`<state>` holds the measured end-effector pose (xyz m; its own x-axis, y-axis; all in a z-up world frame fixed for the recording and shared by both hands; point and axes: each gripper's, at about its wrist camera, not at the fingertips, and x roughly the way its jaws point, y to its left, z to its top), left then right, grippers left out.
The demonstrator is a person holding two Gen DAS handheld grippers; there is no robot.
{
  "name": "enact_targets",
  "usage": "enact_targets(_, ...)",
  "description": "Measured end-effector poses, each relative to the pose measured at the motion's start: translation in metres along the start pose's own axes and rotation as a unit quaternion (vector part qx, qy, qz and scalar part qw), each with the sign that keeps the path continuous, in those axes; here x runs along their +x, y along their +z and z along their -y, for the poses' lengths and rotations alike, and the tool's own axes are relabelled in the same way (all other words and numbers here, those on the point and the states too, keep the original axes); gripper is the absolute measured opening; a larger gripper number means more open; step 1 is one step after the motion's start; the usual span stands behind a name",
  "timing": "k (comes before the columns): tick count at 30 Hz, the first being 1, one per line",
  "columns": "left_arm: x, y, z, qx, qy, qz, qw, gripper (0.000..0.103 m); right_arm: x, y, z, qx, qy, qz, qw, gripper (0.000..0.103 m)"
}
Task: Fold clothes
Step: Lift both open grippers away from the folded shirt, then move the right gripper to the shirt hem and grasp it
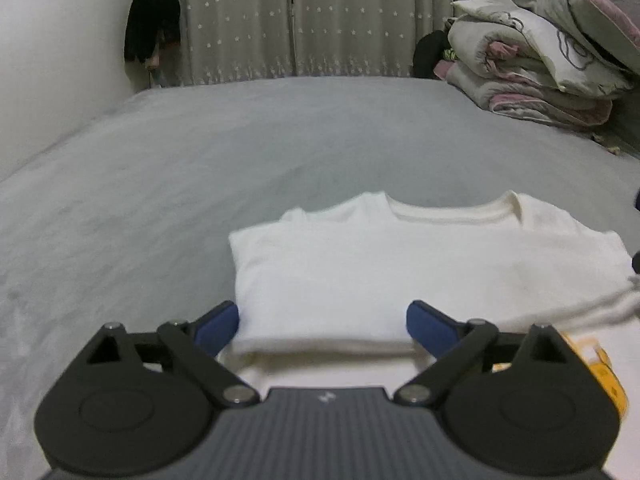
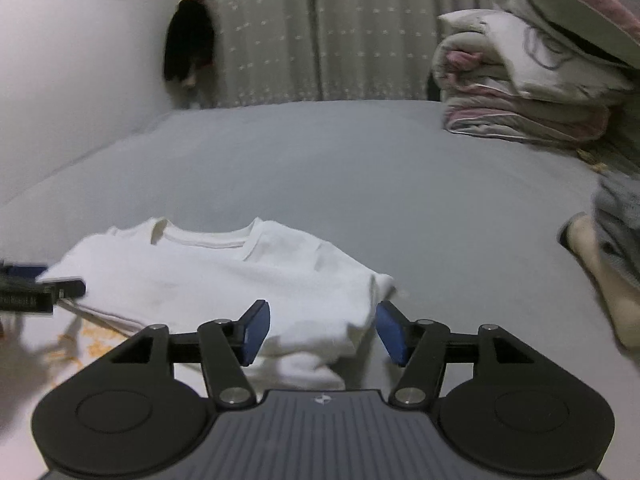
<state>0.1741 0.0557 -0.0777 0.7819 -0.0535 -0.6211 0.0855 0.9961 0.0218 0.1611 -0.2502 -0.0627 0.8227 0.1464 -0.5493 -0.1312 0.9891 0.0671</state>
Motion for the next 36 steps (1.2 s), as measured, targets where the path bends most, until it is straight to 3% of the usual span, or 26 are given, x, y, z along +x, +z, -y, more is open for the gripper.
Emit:
enact_targets(6, -0.037, -0.015, -0.014, -0.023, 0.0, -0.023, 0.9995, 0.099, -0.046, -0.009, -0.008, 0.015, -0.018, -0.011, 1.0, 0.07)
enact_targets(19, -0.122, -0.063, -0.045, -0.012, 0.002, -0.083, 0.9965, 0.1, -0.122, -0.039, -0.016, 0.03, -0.036, -0.078, 0.996, 0.071)
enact_targets(28, -0.158, -0.088, -0.066, -0.028, -0.001, -0.112, 0.9934, 0.1, -0.155, -0.062, -0.027, 0.025, -0.05, -0.141, 0.988, 0.071)
enact_targets(30, -0.161, -0.095, -0.072, -0.037, -0.013, -0.124, 0.9915, 0.098, -0.16, -0.069, -0.027, 0.029, -0.051, -0.157, 0.986, 0.071)
enact_targets(33, -0.164, -0.108, -0.084, -0.06, -0.049, -0.157, 0.9845, 0.087, -0.17, -0.086, -0.021, 0.06, -0.038, -0.18, 0.981, 0.071)
enact_targets(36, -0.17, -0.118, -0.101, -0.088, -0.089, -0.174, 0.9767, 0.08, -0.174, -0.104, -0.013, 0.111, -0.032, -0.231, 0.966, 0.071)
